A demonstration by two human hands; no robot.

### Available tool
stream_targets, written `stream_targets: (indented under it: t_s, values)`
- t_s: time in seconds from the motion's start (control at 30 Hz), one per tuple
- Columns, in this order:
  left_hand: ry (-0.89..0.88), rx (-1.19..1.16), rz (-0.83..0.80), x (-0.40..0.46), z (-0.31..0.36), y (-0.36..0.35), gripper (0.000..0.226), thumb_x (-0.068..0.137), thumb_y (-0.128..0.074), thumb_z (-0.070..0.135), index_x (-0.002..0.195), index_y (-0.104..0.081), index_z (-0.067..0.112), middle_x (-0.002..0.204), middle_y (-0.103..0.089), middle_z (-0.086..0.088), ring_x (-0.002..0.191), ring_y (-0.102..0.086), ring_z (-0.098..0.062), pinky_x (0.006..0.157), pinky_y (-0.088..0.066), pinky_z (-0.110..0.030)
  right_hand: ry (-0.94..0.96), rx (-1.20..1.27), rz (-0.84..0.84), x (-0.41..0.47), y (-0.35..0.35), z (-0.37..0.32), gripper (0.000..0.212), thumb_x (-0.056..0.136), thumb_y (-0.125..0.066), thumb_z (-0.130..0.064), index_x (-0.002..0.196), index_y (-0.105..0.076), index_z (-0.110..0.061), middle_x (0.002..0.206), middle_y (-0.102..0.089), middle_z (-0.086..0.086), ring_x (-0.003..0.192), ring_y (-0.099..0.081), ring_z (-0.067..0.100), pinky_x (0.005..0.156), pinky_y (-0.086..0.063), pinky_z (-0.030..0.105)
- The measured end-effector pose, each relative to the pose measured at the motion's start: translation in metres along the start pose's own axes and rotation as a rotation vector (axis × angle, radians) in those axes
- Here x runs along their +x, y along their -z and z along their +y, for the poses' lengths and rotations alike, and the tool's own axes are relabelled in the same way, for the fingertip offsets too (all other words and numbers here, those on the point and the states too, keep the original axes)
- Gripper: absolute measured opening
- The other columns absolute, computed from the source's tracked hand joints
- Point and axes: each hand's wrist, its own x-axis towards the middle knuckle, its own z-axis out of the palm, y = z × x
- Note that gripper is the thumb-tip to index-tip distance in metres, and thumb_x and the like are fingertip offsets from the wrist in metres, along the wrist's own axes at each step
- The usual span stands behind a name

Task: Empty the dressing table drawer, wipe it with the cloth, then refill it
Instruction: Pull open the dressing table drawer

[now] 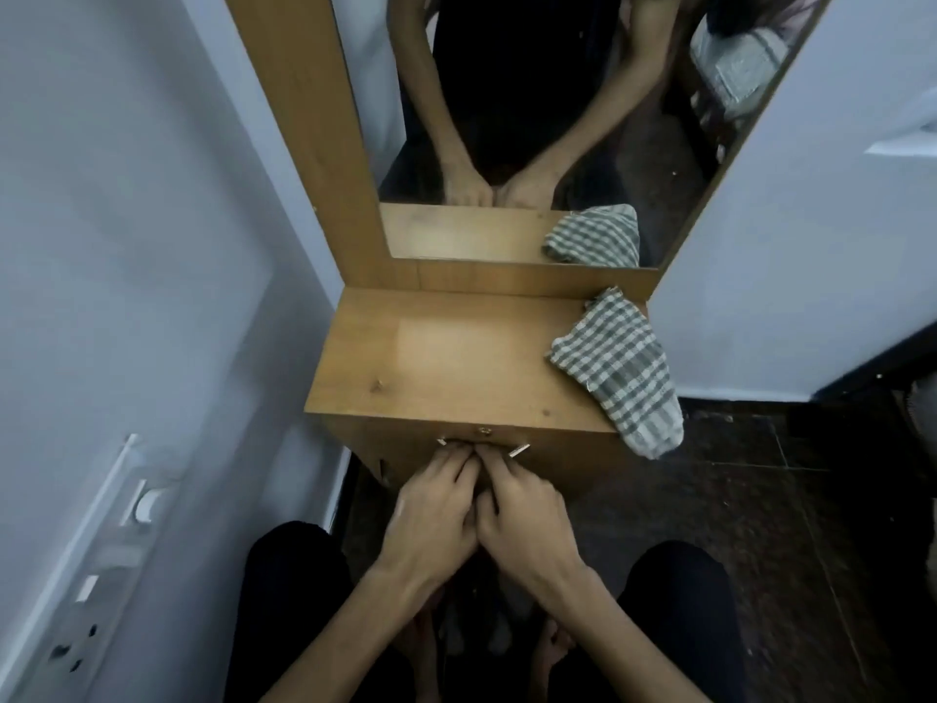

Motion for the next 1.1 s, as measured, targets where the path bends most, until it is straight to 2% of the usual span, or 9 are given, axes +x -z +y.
stream_targets:
  t_s: [0.13,0.3,0.4,0.5,0.6,0.67,0.83,1.0,1.1]
  values:
    - [-0.012,0.082,-0.033,-0.027,0.01,0.004,0.047,0.077,-0.051,0.026,0.115,-0.071,0.008,0.113,-0.073,-0.006,0.11,-0.068,-0.023,0.09,-0.06,-0.036,0.036,-0.046,0.029,-0.034,-0.002,-0.007,0.054,0.094,-0.048,-0.022,0.148,-0.049,-0.025,0.142,-0.063,-0.003,0.111,-0.068,0.03,0.088,-0.055,0.043]
    - [-0.08,0.035,0.092,-0.073,0.028,0.02,0.022,0.078,-0.056,0.023,0.09,-0.074,0.018,0.085,-0.072,0.004,0.077,-0.07,-0.017,0.063,-0.058,-0.032,0.136,-0.075,0.156,-0.086,0.01,-0.014,0.027,0.088,-0.051,-0.03,0.109,-0.068,-0.029,0.104,-0.075,-0.008,0.09,-0.07,0.021,0.072,-0.055,0.039]
    - [-0.099,0.027,0.262,-0.086,0.037,0.035,0.017,0.08,-0.059,0.019,0.091,-0.071,0.018,0.089,-0.071,0.005,0.081,-0.066,-0.015,0.067,-0.056,-0.03,0.159,-0.078,0.357,-0.101,0.024,-0.017,0.019,0.086,-0.06,-0.027,0.099,-0.073,-0.027,0.093,-0.075,-0.008,0.079,-0.069,0.016,0.063,-0.053,0.033]
    - [-0.132,0.085,0.356,-0.088,0.043,0.051,0.014,0.079,-0.064,0.013,0.092,-0.069,0.014,0.092,-0.067,0.002,0.085,-0.062,-0.019,0.07,-0.054,-0.032,0.19,-0.058,0.477,-0.107,0.034,-0.022,0.011,0.086,-0.067,-0.02,0.094,-0.075,-0.023,0.093,-0.075,-0.007,0.081,-0.069,0.014,0.064,-0.056,0.033]
    - [-0.082,0.132,0.325,-0.091,0.043,0.058,0.015,0.08,-0.061,0.018,0.093,-0.069,0.014,0.096,-0.067,0.0,0.089,-0.062,-0.02,0.078,-0.055,-0.034,0.187,-0.112,0.408,-0.113,0.039,-0.024,0.012,0.09,-0.061,-0.025,0.092,-0.073,-0.023,0.091,-0.073,-0.009,0.082,-0.065,0.01,0.066,-0.046,0.025]
    - [-0.032,0.156,0.261,-0.1,0.044,0.06,0.013,0.081,-0.056,0.023,0.085,-0.068,0.017,0.088,-0.068,0.001,0.08,-0.065,-0.02,0.074,-0.055,-0.035,0.169,-0.12,0.295,-0.119,0.038,-0.023,0.016,0.093,-0.056,-0.027,0.089,-0.07,-0.023,0.086,-0.071,-0.006,0.076,-0.062,0.011,0.062,-0.041,0.025]
    - [0.003,0.197,0.187,-0.117,0.053,0.064,0.002,0.078,-0.065,0.022,0.075,-0.064,0.021,0.077,-0.069,0.003,0.069,-0.066,-0.018,0.07,-0.054,-0.032,0.162,-0.118,0.223,-0.136,0.037,-0.025,0.02,0.096,-0.053,-0.029,0.094,-0.072,-0.023,0.089,-0.073,-0.004,0.079,-0.066,0.016,0.067,-0.05,0.031]
    - [0.023,0.215,0.139,-0.126,0.057,0.068,0.017,0.081,-0.05,0.028,0.072,-0.062,0.021,0.072,-0.067,0.004,0.065,-0.064,-0.019,0.065,-0.052,-0.033,0.154,-0.137,0.163,-0.15,0.038,-0.03,0.022,0.098,-0.053,-0.031,0.095,-0.074,-0.024,0.087,-0.074,-0.005,0.074,-0.065,0.011,0.058,-0.036,0.018]
    - [0.019,0.184,0.136,-0.132,0.058,0.067,0.016,0.084,-0.05,0.028,0.074,-0.062,0.021,0.073,-0.066,0.003,0.065,-0.063,-0.019,0.062,-0.05,-0.033,0.136,-0.144,0.129,-0.158,0.039,-0.033,0.022,0.099,-0.053,-0.032,0.098,-0.074,-0.025,0.09,-0.074,-0.006,0.076,-0.065,0.009,0.063,-0.041,0.019]
